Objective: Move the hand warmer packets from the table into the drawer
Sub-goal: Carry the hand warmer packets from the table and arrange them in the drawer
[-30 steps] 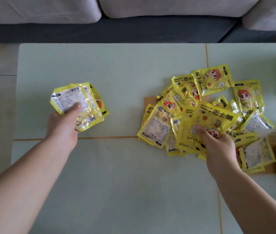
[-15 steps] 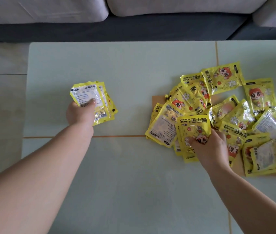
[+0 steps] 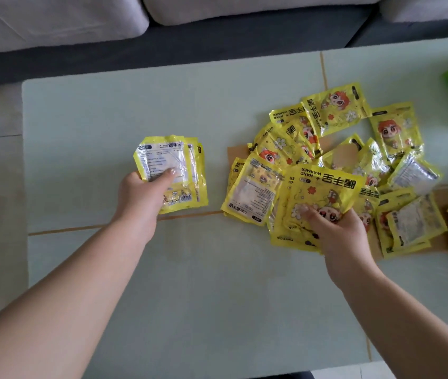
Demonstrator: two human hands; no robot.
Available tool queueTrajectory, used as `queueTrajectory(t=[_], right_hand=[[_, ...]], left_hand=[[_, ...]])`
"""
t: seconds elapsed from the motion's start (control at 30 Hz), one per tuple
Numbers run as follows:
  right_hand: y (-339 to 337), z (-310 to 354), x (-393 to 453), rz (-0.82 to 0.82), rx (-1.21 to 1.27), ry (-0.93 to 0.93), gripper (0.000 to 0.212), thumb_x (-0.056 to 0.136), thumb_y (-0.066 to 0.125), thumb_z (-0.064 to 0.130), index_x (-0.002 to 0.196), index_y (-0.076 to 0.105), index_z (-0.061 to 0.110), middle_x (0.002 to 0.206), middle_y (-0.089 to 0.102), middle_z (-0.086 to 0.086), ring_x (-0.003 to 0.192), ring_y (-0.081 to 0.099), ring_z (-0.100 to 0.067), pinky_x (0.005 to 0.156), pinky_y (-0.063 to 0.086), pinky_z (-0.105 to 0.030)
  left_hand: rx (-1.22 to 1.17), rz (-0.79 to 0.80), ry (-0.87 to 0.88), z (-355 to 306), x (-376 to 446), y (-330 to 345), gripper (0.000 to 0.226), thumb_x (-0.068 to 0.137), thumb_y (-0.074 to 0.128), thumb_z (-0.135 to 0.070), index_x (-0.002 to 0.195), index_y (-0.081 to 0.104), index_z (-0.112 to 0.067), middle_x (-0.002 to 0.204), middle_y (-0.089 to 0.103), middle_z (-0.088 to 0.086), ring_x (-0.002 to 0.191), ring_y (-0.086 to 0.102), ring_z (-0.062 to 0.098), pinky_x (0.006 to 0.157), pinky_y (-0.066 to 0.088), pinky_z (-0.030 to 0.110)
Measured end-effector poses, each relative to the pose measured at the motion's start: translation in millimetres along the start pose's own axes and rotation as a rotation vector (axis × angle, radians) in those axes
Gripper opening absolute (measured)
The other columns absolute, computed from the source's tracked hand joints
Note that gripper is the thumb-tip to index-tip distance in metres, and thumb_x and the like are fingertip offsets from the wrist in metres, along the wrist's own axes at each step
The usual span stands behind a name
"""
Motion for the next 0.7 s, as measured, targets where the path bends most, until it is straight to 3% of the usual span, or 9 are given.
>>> queueTrajectory(t=[0.13,0.27,0.37,0.5,0.7], right_hand=[[-12,-2,-16,0.052,0.257,0.086,0.024,0.079,0.072,0.013,0.101,0.065,0.018,0.093,0.075,-0.006,0.089,0.072,-0.028,0.079,0.057,-0.048],[-29,-11,-36,0.073,0.393,0.132,0.035,0.077,0.071,0.011,0.111,0.063,0.012,0.1,0.074,-0.01,0.089,0.072,-0.029,0.075,0.058,-0.045],[-49,-25,-56,0.054,0.484,0.147,0.043,0.073,0.072,0.016,0.114,0.063,0.009,0.104,0.073,-0.013,0.091,0.071,-0.03,0.074,0.058,-0.044],[-84,-58,-90,-0.062,0.648,0.175,0.036,0.079,0.067,0.013,0.114,0.062,0.007,0.101,0.074,-0.013,0.087,0.072,-0.028,0.068,0.059,-0.04],[-151,-111,-157,-0.244,0.822,0.166,0.05,0.066,0.071,0.021,0.112,0.063,0.005,0.096,0.074,-0.012,0.083,0.073,-0.027,0.067,0.058,-0.039]], left_hand=[[-0.094,0.191,-0.053,8,-43,25,0.012,0.08,0.069,-0.008,0.089,0.067,-0.016,0.095,0.071,0.011,0.092,0.067,0.032,0.088,0.052,0.054],[-0.058,0.341,-0.062,12,-80,47,0.014,0.082,0.064,-0.002,0.09,0.066,-0.014,0.085,0.074,0.006,0.081,0.07,0.023,0.08,0.056,0.045],[-0.009,0.442,-0.079,12,-104,67,0.018,0.081,0.066,-0.003,0.095,0.065,-0.013,0.091,0.074,0.008,0.084,0.07,0.024,0.079,0.056,0.046],[0.096,0.599,-0.061,12,-139,96,0.023,0.078,0.068,-0.007,0.1,0.064,-0.013,0.102,0.073,0.011,0.095,0.069,0.026,0.084,0.054,0.049],[0.31,0.806,-0.051,45,-211,146,0.057,0.058,0.076,-0.023,0.111,0.059,-0.011,0.109,0.071,0.009,0.106,0.065,0.026,0.098,0.046,0.052]])
Point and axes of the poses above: each hand's wrist, its own x-axis towards the middle knuckle, its own y-axis out of the palm, z = x × y, the point moved 7 cm from there along x, towards the middle knuckle
